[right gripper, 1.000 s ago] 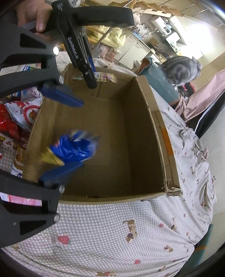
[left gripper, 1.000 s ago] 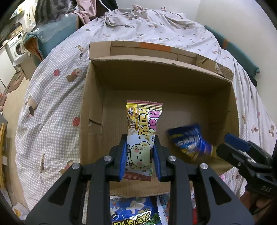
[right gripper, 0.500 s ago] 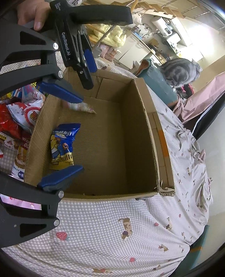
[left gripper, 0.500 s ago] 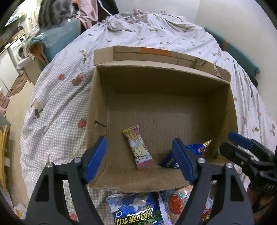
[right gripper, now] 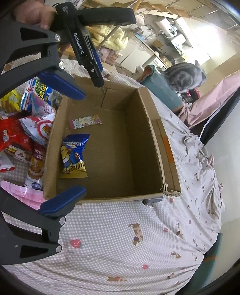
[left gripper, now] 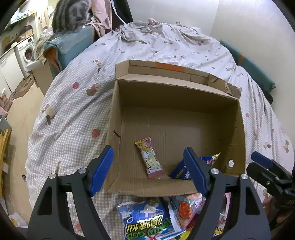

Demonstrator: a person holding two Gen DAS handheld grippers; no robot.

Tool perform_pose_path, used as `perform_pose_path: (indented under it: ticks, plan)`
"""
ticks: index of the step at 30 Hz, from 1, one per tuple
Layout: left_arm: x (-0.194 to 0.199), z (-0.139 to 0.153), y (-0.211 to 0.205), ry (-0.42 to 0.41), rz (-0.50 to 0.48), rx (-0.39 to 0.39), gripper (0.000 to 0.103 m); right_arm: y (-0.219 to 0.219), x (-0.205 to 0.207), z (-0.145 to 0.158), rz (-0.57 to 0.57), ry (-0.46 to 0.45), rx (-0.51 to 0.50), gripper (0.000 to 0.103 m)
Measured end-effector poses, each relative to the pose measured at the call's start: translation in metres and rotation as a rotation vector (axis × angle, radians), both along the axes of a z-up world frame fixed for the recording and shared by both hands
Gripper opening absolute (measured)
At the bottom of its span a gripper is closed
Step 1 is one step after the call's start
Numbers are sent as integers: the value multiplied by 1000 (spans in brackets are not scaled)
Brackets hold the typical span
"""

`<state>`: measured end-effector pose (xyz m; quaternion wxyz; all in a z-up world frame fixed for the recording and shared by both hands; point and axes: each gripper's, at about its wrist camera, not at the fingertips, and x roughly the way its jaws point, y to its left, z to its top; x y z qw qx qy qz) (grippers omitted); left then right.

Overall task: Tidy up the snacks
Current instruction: 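Withdraw both grippers from the box back toward the snack pile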

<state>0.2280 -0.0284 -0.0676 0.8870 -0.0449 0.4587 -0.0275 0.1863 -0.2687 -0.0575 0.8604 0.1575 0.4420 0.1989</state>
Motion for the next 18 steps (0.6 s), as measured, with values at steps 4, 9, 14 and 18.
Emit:
perform_pose_path:
  ticks: [4, 9, 14, 18]
  plan:
    - [-11, 2, 2, 8, -4, -15, 75, -1, -10, 7, 2, -13, -11, 97]
    - [-28, 3, 9, 18, 14, -24, 80, -5, -25, 12, -4, -8, 0, 97]
    - [-45, 10, 17, 1, 32, -48, 90, -7, -43, 16, -4, -6, 6, 97]
    - [-57, 14, 22, -4, 39, -56, 91, -10, -55, 19, -10, -3, 8, 97]
